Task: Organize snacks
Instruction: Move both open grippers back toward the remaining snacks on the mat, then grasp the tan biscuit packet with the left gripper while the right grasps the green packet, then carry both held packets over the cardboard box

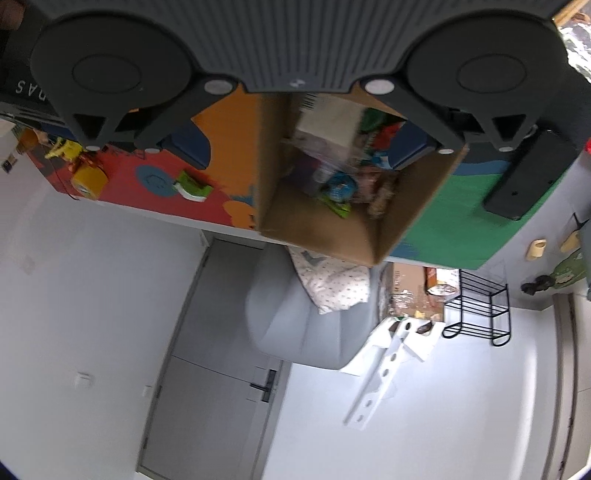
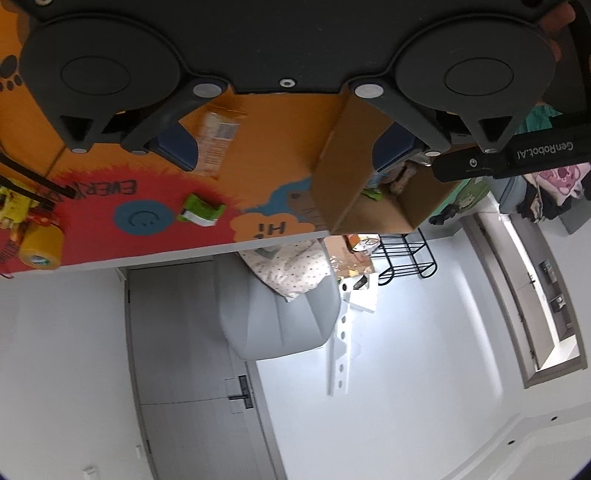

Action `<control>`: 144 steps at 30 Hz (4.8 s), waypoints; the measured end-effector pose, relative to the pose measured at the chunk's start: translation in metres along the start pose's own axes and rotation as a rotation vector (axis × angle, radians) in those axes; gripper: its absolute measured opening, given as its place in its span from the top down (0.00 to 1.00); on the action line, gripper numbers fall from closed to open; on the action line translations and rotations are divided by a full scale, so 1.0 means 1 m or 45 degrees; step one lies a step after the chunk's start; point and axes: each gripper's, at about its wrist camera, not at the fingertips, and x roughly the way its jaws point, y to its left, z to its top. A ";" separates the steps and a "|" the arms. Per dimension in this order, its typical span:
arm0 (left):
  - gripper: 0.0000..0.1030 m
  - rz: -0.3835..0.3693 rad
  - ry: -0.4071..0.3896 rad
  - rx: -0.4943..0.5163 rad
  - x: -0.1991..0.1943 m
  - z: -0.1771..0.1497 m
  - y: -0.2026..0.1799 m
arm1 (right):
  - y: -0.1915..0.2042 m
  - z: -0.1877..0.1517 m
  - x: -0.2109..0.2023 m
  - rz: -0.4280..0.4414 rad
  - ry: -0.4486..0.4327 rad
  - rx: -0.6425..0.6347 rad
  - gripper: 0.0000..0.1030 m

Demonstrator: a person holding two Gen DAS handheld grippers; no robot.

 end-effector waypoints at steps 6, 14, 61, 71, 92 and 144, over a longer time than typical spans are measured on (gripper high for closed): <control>0.01 -0.047 0.019 0.039 0.006 -0.003 -0.023 | -0.024 -0.002 -0.008 -0.031 -0.007 0.045 0.00; 0.01 -0.073 0.036 0.071 0.018 -0.003 -0.046 | -0.048 -0.005 -0.014 -0.053 -0.008 0.063 0.00; 0.71 -0.116 0.350 0.202 0.173 -0.042 -0.138 | -0.156 -0.016 0.065 -0.036 0.115 0.322 0.13; 0.71 -0.059 0.255 0.144 0.173 -0.015 -0.118 | -0.140 0.001 0.101 0.008 0.126 0.265 0.14; 0.71 -0.033 0.186 0.021 0.194 0.021 -0.096 | -0.122 0.046 0.189 0.096 0.132 0.099 0.22; 0.71 -0.126 0.038 -0.009 0.052 0.021 -0.049 | -0.021 0.027 0.041 0.061 0.051 -0.004 0.79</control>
